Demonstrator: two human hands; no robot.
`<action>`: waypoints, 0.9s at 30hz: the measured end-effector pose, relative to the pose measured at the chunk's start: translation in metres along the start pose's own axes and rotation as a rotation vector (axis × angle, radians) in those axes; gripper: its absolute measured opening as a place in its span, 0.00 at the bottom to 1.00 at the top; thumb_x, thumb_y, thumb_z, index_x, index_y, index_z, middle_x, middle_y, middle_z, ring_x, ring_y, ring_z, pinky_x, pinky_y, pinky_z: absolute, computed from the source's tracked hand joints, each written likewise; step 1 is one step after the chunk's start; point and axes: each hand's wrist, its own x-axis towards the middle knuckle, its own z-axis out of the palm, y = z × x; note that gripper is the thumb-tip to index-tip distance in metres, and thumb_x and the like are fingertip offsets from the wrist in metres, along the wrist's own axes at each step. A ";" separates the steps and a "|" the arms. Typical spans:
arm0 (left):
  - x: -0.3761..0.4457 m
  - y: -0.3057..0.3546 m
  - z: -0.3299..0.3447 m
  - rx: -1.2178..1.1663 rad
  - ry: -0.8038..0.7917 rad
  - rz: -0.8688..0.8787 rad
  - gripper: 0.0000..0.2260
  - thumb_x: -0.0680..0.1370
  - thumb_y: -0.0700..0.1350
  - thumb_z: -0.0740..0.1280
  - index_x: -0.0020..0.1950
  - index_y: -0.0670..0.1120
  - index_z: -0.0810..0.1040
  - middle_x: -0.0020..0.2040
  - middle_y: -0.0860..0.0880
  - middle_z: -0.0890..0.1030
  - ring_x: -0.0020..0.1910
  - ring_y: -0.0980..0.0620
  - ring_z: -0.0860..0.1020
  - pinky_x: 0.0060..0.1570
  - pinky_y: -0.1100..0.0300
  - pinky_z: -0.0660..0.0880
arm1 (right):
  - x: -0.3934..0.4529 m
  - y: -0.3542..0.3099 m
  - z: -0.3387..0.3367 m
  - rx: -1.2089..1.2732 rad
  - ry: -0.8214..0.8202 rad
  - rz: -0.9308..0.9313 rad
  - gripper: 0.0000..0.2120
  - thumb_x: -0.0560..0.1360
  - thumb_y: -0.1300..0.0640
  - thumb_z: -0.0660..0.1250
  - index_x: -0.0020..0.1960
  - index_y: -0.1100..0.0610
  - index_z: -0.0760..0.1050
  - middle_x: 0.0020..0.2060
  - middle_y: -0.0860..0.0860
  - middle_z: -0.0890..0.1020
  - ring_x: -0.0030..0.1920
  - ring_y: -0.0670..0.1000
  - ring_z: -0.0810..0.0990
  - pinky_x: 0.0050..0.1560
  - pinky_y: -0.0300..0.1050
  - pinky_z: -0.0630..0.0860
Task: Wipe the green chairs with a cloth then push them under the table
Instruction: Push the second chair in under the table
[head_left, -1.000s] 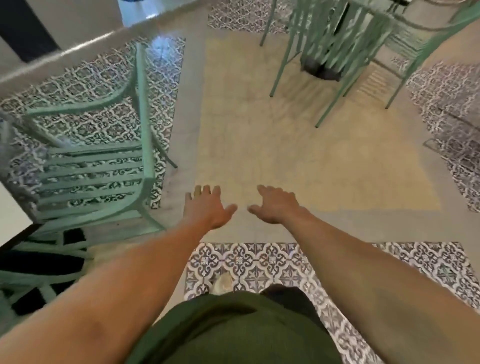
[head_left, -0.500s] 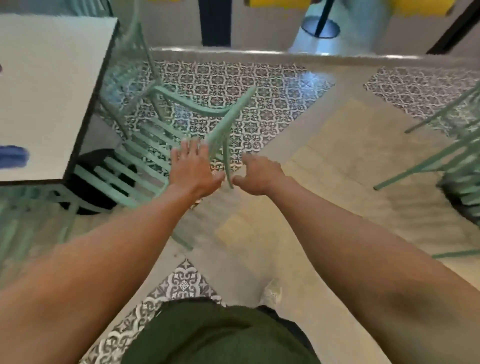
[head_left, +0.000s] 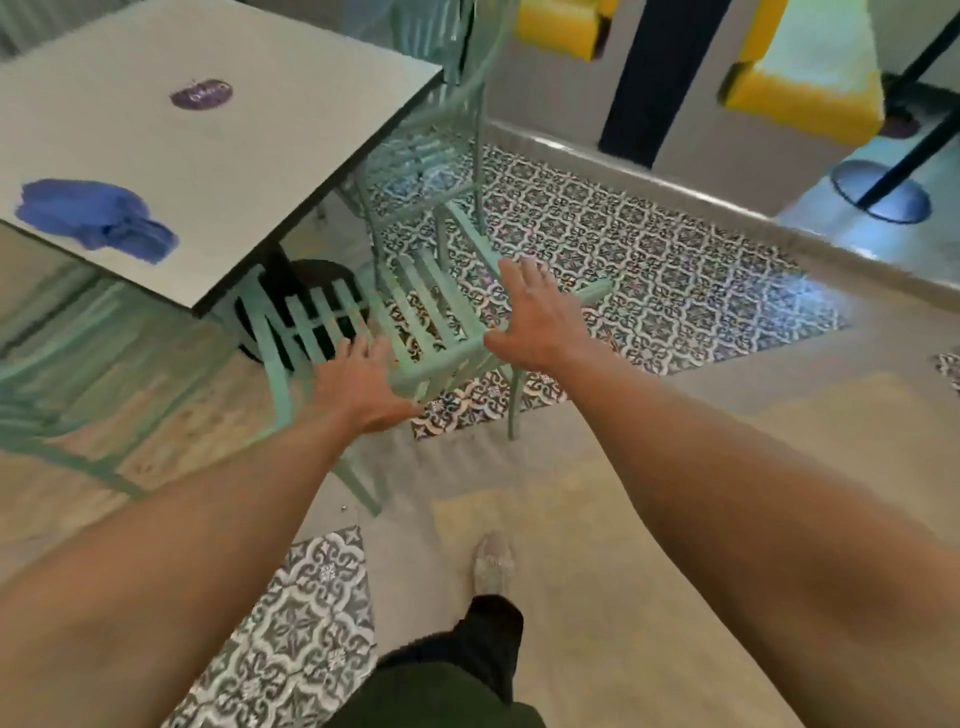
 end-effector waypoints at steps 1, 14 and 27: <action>0.003 0.000 0.009 -0.029 -0.034 -0.025 0.45 0.67 0.69 0.66 0.77 0.49 0.58 0.76 0.43 0.63 0.72 0.42 0.63 0.68 0.41 0.64 | 0.009 0.006 0.008 -0.024 -0.037 -0.012 0.45 0.68 0.44 0.69 0.77 0.52 0.47 0.77 0.60 0.52 0.75 0.62 0.53 0.71 0.66 0.56; 0.018 0.015 0.016 -0.152 -0.051 -0.348 0.10 0.65 0.55 0.63 0.42 0.52 0.74 0.32 0.54 0.70 0.36 0.49 0.72 0.37 0.57 0.67 | 0.083 0.061 0.049 -0.361 -0.417 -0.297 0.10 0.72 0.51 0.65 0.53 0.49 0.76 0.38 0.46 0.78 0.39 0.49 0.77 0.47 0.50 0.77; 0.020 0.052 0.018 -0.140 -0.105 -0.475 0.16 0.66 0.58 0.65 0.51 0.56 0.82 0.43 0.52 0.81 0.46 0.47 0.79 0.42 0.57 0.70 | 0.117 0.103 0.052 -0.404 -0.442 -0.672 0.08 0.68 0.47 0.63 0.39 0.52 0.70 0.28 0.47 0.71 0.28 0.49 0.70 0.33 0.43 0.70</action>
